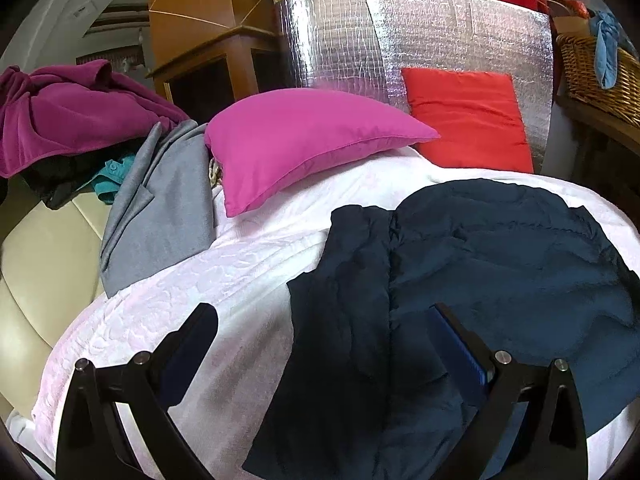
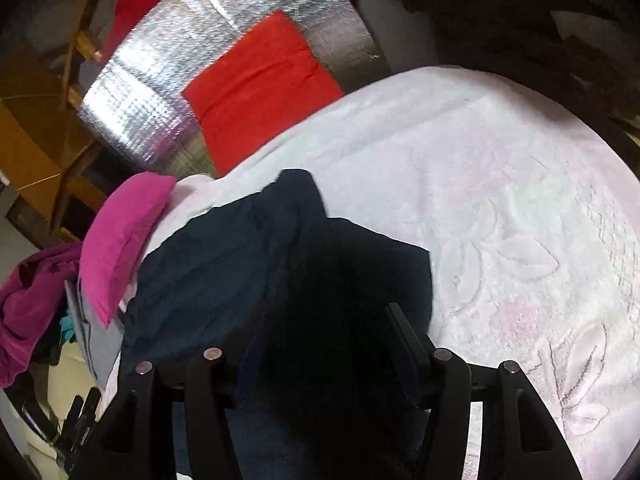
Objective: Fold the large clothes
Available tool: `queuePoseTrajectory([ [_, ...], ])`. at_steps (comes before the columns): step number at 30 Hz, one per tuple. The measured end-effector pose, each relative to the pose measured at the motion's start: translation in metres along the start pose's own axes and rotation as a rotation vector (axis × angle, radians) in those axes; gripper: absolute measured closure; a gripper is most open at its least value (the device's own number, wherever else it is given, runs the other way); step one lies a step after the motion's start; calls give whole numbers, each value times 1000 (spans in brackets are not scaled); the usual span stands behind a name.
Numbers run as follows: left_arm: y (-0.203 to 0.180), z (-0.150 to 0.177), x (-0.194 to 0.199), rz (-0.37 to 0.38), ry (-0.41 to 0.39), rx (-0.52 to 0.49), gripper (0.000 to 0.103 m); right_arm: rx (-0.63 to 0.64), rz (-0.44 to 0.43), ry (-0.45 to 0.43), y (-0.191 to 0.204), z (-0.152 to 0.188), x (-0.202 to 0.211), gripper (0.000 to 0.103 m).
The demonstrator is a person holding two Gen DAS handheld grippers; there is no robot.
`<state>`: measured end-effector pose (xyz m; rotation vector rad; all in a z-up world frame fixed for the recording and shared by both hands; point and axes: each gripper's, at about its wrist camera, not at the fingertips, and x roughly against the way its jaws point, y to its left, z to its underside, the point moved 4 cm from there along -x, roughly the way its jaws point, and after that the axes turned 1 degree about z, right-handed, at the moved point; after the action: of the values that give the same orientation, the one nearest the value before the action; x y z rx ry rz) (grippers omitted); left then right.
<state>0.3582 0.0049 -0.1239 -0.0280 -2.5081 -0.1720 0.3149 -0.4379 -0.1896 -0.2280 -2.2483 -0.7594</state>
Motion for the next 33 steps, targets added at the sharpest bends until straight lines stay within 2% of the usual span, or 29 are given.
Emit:
queuePoseTrajectory([
  [5,-3,1,-4,-8,7,-13,0,42,-33,52,16,8,-15,47],
  [9,-1,1,-5,-8,11,-10,0,54,15,153,15,22,-46,46],
  [13,3,0,-5,-6,15,0,0,43,9,141,16,20,-38,46],
  [18,5,1,-6,-7,18,3,0,30,-13,66,12,10,-13,46],
  [22,8,2,-7,-14,21,0,0,0,14,20,-6,-3,0,38],
  [27,12,2,-11,-21,32,7,0,-64,27,52,-36,-7,-6,38],
  [33,13,4,-15,-28,40,-5,0,-99,-26,110,-52,-5,-17,32],
])
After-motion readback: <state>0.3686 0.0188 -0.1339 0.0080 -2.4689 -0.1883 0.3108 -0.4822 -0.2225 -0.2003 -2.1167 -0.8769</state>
